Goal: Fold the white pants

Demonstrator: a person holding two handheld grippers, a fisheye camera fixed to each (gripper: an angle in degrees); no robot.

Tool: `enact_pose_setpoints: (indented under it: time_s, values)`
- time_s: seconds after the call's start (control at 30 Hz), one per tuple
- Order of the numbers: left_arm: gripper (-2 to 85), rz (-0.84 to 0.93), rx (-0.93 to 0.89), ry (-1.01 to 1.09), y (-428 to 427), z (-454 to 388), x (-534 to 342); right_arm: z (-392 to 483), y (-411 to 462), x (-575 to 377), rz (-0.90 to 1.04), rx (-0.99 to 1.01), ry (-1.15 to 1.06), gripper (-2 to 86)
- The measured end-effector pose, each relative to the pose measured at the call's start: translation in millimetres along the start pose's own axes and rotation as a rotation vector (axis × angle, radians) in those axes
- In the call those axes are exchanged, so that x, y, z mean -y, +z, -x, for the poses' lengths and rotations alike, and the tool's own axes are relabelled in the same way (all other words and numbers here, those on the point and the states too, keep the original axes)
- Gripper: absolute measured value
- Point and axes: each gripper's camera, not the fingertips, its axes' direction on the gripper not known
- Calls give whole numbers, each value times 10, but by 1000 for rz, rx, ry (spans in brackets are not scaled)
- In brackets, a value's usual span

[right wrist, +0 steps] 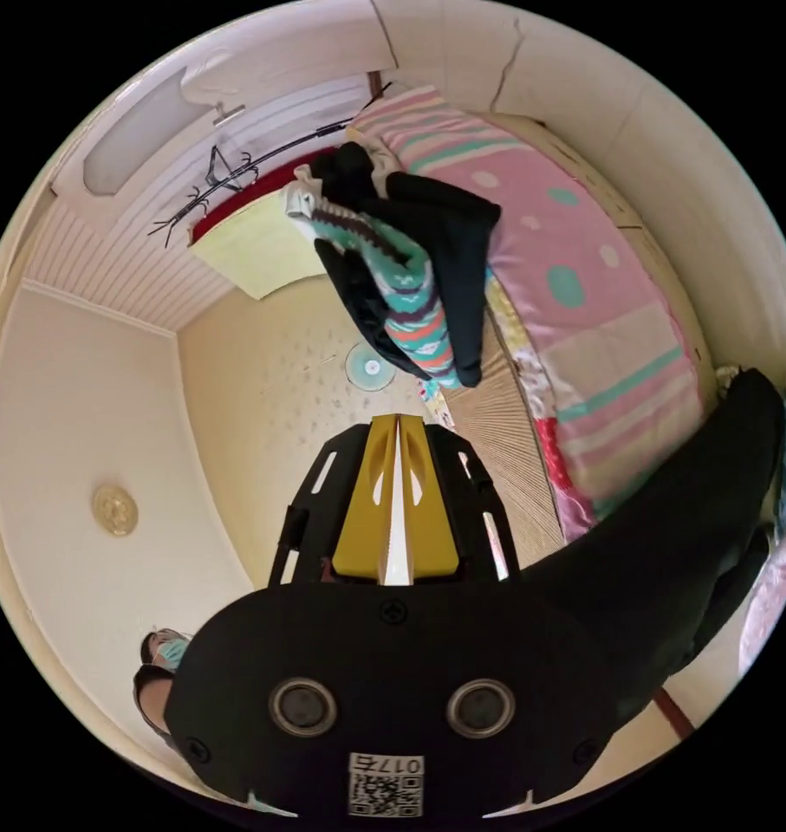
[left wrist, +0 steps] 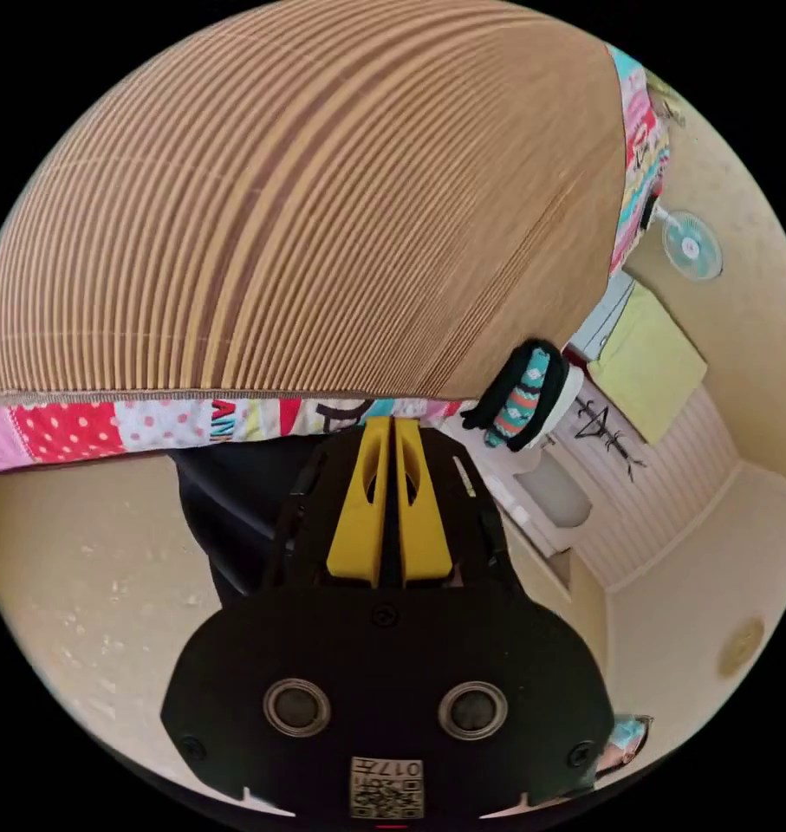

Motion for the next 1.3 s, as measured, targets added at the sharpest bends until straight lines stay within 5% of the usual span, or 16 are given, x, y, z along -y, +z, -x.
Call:
enact_pose_setpoints:
  time_s: [0.17,0.33,0.63,0.93,1.07,1.3]
  values:
    - [-10,-213,-251,-158,59,350,-282,588,-16,597,-169,126,-101,16]
    - [-10,-292,-442,-181,513,493,-606,1343,372,1330,-154,44,-191,36]
    - [-10,-613,-492,-263,513,814,-1311,1927,1287,1991,-212,-197,-164,113]
    - [-10,-778,-679,-364,901,969,-1441,1730,1612,1958,-351,42,-55,43]
    - [-10,-736,-620,-309,974,788,-1227,2175,2437,1972,-89,389,-255,25]
    - [-10,-660,-499,-210,1113,505,-880,3659,4623,245,764,141,-735,17]
